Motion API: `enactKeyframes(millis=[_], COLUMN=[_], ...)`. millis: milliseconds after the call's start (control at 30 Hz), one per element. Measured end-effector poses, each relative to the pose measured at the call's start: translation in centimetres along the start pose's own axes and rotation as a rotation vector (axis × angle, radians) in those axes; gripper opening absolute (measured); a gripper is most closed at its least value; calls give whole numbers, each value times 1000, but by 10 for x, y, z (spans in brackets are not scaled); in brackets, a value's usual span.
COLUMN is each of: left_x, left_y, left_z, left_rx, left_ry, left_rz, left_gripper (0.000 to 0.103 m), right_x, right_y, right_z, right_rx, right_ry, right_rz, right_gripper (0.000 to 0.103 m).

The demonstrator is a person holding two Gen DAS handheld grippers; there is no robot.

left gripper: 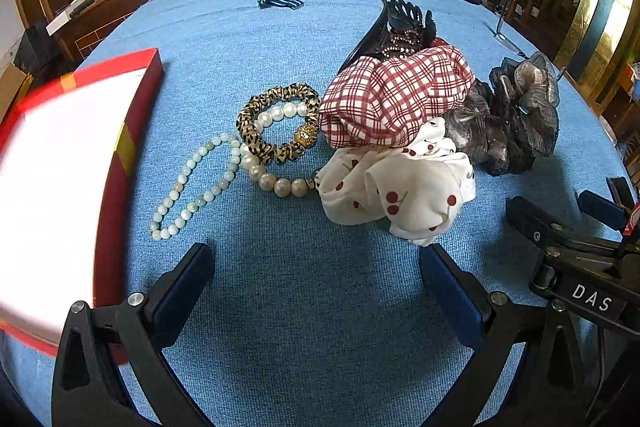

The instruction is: Organize jewelry

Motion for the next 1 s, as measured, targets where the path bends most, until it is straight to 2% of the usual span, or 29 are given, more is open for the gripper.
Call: enactKeyframes(millis=[667, 800, 900, 1000], left_x=[-3, 1, 3, 1], left_y=[3, 1, 8, 19], left_z=[4, -5, -37, -83], left_rx=[-10, 1, -17, -21], left_ry=[1, 4, -88, -210], left_rz=[-10, 31, 52, 53], left_gripper=[103, 103, 103, 103], right_x=[-2, -2, 3, 4], right_y=[-2, 0, -4, -12], right_z=[3, 0, -19, -62], right_rx=[23, -14, -109, -91], right_ry=[1, 15, 8, -84], right_rz=[36, 30, 89, 86], right_gripper=[103, 103, 102, 102])
Point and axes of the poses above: each gripper's, at about its wrist camera, not at the fingertips, and z roughly the way its jaws point, y to its left, x to its underside, the point moved 8 cm from there along z, roughly the way its jaws point, and after that the axes turned 1 degree about z, right-handed, at the moved point
